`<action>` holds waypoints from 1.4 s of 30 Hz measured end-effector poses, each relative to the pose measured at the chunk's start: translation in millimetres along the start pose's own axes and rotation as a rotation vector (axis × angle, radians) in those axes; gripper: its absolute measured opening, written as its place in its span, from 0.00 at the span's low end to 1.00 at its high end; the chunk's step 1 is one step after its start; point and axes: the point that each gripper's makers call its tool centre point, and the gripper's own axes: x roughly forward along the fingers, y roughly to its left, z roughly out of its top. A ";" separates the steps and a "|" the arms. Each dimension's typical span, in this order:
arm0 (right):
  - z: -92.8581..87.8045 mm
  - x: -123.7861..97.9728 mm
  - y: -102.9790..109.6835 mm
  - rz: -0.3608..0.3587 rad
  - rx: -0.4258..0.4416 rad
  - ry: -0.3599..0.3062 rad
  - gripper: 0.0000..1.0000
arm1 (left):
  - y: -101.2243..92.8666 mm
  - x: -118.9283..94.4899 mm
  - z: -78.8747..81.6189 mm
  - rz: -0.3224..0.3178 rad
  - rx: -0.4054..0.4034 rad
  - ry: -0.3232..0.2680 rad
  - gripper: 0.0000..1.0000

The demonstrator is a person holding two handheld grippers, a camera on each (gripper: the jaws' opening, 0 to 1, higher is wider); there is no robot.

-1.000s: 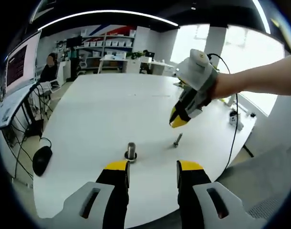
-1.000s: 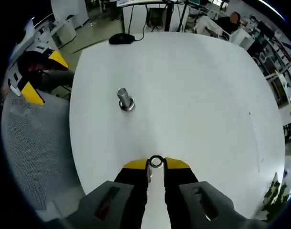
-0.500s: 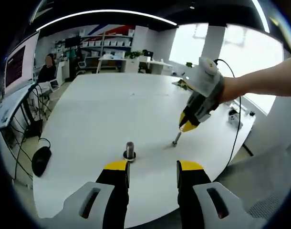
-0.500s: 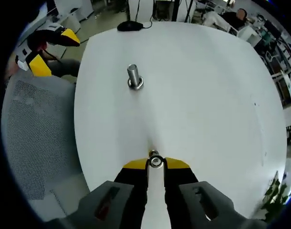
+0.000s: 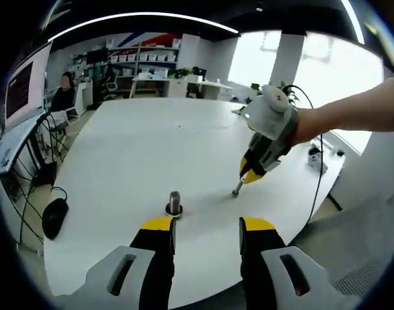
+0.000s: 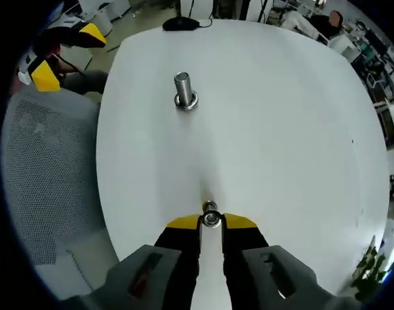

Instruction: Place the washer onto the threaded stud by aligning its center hole with the stud, sliding it down to the base, and recovering from edge contact or off-axis alignment until the washer reaches the visible bottom stop.

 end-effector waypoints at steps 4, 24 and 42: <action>-2.0 9.5 1.2 0.007 -0.002 0.013 0.13 | 0.4 -0.1 0.4 0.001 -0.003 -0.001 0.38; -9.9 37.4 2.1 0.016 0.028 0.019 0.19 | 1.1 0.5 -3.6 0.005 -0.004 0.014 0.38; -49.4 -46.9 7.3 -0.144 0.307 -0.289 0.26 | -3.0 0.5 0.6 -0.006 0.013 0.001 0.38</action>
